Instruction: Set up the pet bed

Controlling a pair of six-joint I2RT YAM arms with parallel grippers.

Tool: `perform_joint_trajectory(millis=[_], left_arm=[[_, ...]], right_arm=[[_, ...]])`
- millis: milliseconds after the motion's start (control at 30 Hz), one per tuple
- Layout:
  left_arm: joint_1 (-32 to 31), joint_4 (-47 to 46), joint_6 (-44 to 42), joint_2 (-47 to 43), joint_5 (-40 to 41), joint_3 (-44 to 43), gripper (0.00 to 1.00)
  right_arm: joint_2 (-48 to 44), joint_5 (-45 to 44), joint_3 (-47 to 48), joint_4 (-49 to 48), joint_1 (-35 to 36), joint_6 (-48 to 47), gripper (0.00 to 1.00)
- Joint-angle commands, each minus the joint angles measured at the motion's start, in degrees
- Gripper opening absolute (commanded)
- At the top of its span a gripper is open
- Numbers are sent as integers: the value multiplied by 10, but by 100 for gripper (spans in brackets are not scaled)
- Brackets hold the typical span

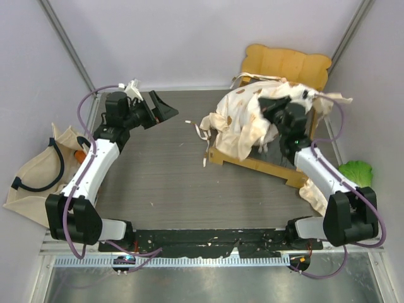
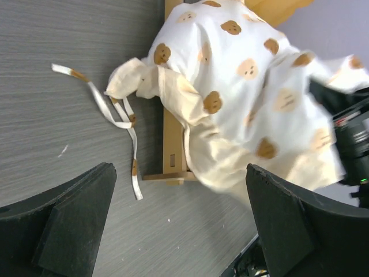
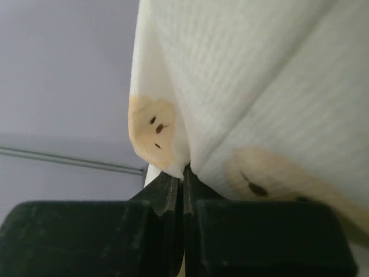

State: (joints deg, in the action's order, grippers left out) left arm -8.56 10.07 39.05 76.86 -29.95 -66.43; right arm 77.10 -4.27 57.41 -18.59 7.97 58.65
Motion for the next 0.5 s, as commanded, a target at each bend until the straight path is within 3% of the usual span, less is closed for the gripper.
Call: perform_joint_trajectory(millis=[0, 33, 100, 133, 267, 467], left_arm=[[-24, -34, 7, -7, 1, 14, 100], [-29, -34, 7, -8, 3, 17, 100], [-43, -36, 8, -8, 12, 26, 100], [-47, -35, 8, -7, 14, 27, 100], [-73, -33, 5, 5, 22, 38, 100], [-109, -39, 2, 9, 24, 53, 100]], right_arm=[[-102, -110, -113, -74, 41, -3, 12], [-123, -130, -110, -21, 51, -23, 33], [-177, -144, -84, 62, 70, -82, 54], [-190, -151, -52, 135, 73, -104, 71], [-251, -150, 32, 306, 73, -173, 81], [-282, -178, 143, 411, 74, -222, 88]])
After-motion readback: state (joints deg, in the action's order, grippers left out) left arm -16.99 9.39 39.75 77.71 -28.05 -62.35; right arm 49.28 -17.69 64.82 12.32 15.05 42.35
